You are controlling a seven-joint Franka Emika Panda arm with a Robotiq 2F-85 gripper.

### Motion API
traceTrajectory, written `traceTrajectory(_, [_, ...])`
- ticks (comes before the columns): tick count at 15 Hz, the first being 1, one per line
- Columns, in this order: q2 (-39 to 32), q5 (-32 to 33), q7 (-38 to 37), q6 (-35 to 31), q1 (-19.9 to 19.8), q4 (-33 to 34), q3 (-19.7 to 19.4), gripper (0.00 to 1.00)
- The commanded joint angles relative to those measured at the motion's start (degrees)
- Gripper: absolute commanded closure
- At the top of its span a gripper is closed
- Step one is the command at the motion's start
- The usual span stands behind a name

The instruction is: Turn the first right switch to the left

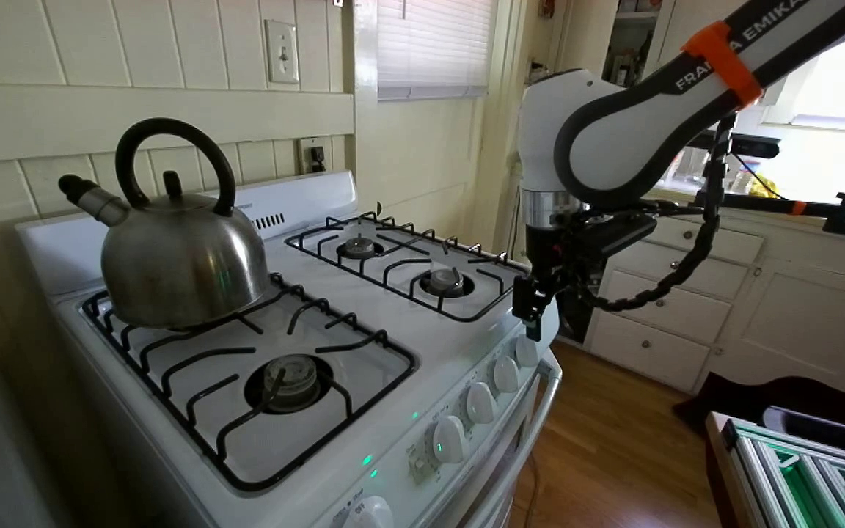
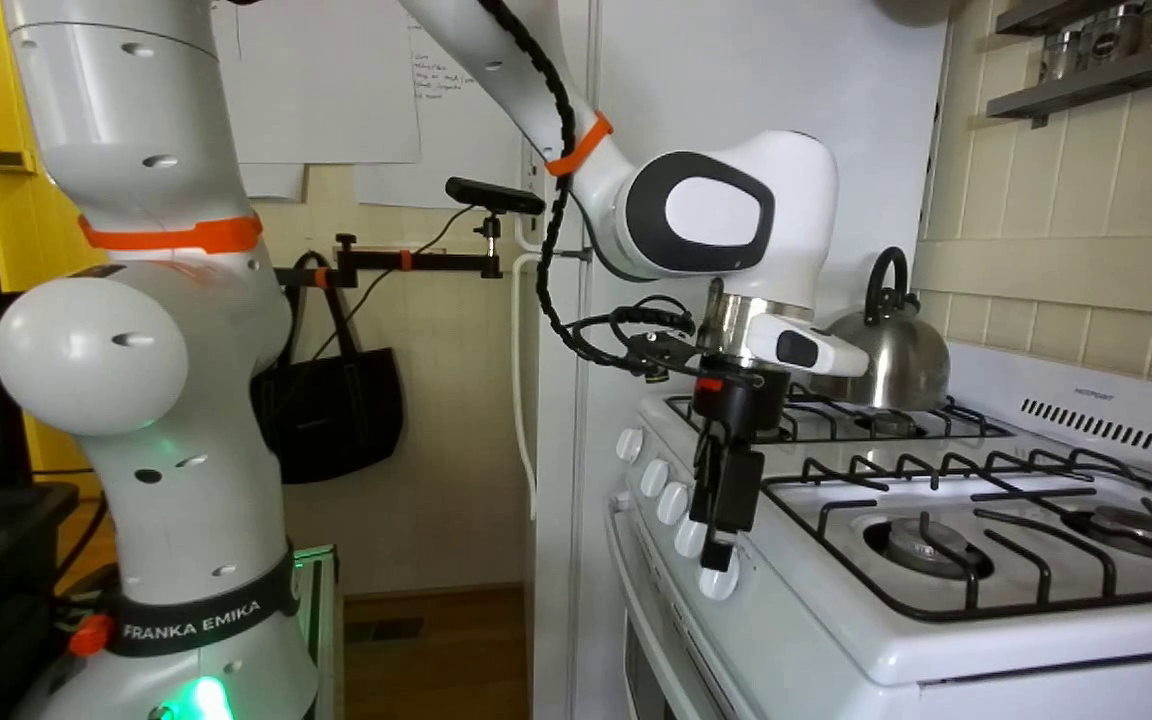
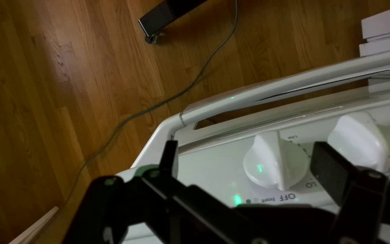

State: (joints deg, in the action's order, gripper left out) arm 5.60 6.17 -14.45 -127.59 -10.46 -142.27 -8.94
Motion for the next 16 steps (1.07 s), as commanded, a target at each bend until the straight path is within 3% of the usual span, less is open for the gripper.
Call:
traceTrajectory(1, [-0.39,-4.59,1.35,-4.26,1.06,-1.68,0.48,0.00])
traceTrajectory(5, [-1.89,-6.29,1.39,-6.79,1.62,-1.74,1.00,0.00])
traceTrajectory(8, [-3.02,-5.83,0.89,-8.26,1.45,-1.65,0.93,0.09])
traceTrajectory(10, [-3.63,-5.72,0.82,-8.91,1.42,-1.55,0.86,0.34])
traceTrajectory(11, [-3.96,-5.77,0.88,-9.18,1.40,-1.47,0.81,0.30])
traceTrajectory(12, [-4.18,-5.59,0.72,-9.51,1.38,-1.45,0.78,0.09])
traceTrajectory(16, [-4.84,-5.35,0.67,-9.91,1.16,-1.37,0.39,0.00])
